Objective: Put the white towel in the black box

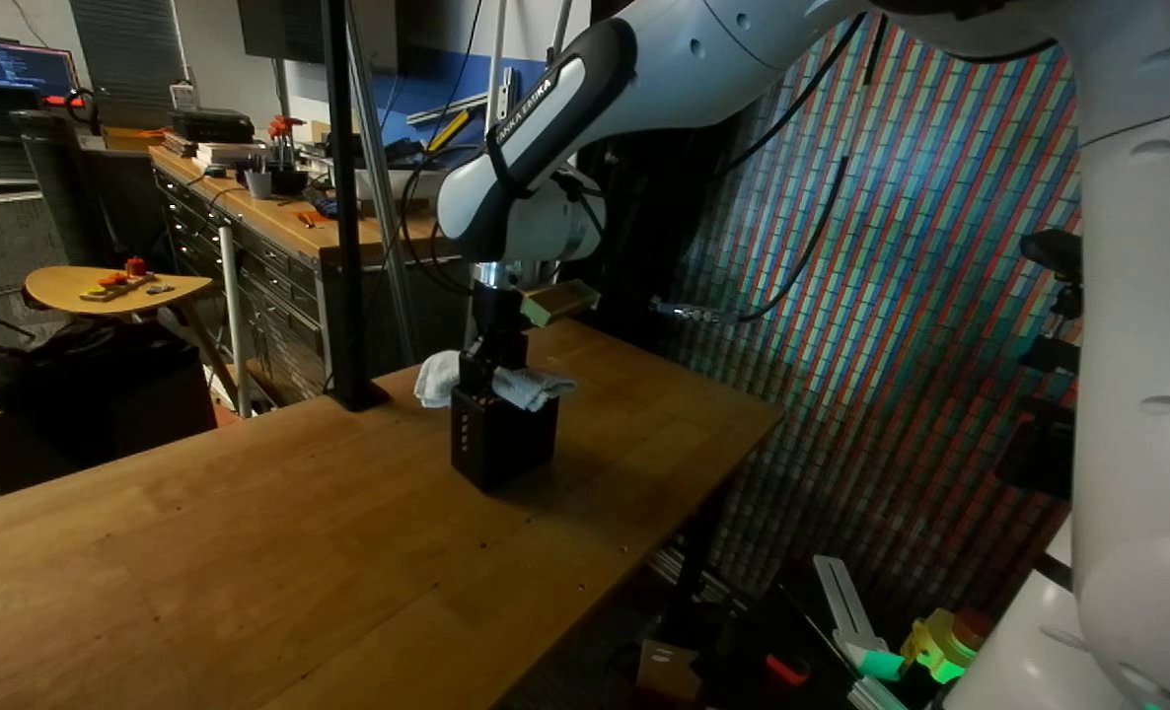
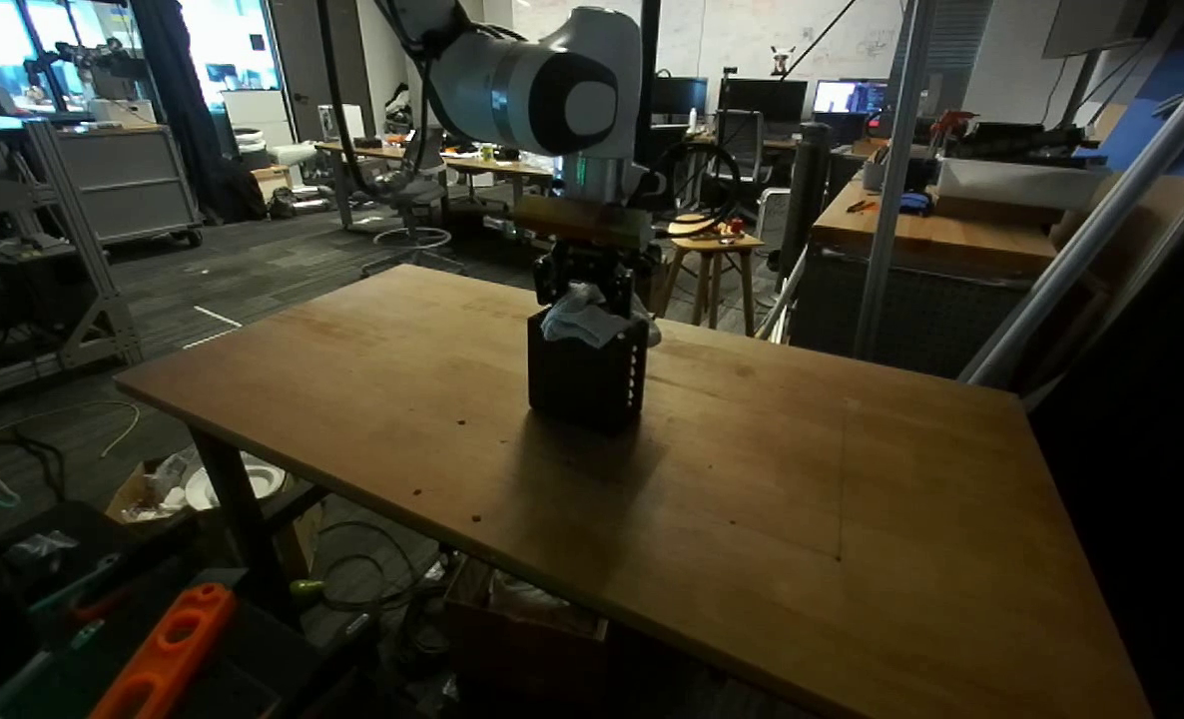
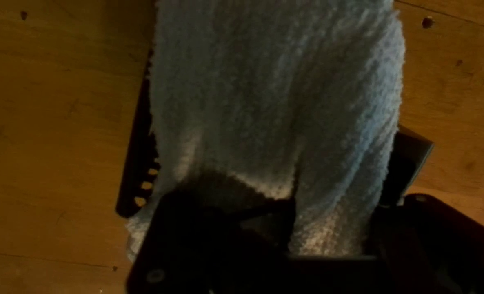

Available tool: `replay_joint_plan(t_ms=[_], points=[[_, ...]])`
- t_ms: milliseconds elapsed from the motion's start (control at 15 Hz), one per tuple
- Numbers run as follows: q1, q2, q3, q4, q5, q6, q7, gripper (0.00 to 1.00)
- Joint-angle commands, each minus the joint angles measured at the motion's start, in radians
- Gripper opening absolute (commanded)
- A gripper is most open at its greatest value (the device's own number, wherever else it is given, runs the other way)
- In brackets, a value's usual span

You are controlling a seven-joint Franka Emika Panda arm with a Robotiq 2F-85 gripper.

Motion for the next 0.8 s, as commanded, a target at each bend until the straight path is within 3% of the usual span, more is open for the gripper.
replay_joint_plan(t_ms=[0, 267, 333, 467, 733], points=[[-0.010, 0.024, 0.027, -0.010, 0.034, 0.003, -0.039, 0.00], [-0.010, 0.027, 0.030, -0.019, 0.033, 0.001, -0.042, 0.01], [-0.011, 0.024, 0.030, -0.021, 0.035, -0.003, -0.041, 0.26], [-0.012, 0.019, 0.028, -0.023, 0.034, -0.012, -0.041, 0.30], [-0.012, 0.010, 0.029, -0.027, 0.035, -0.026, -0.041, 0.60]])
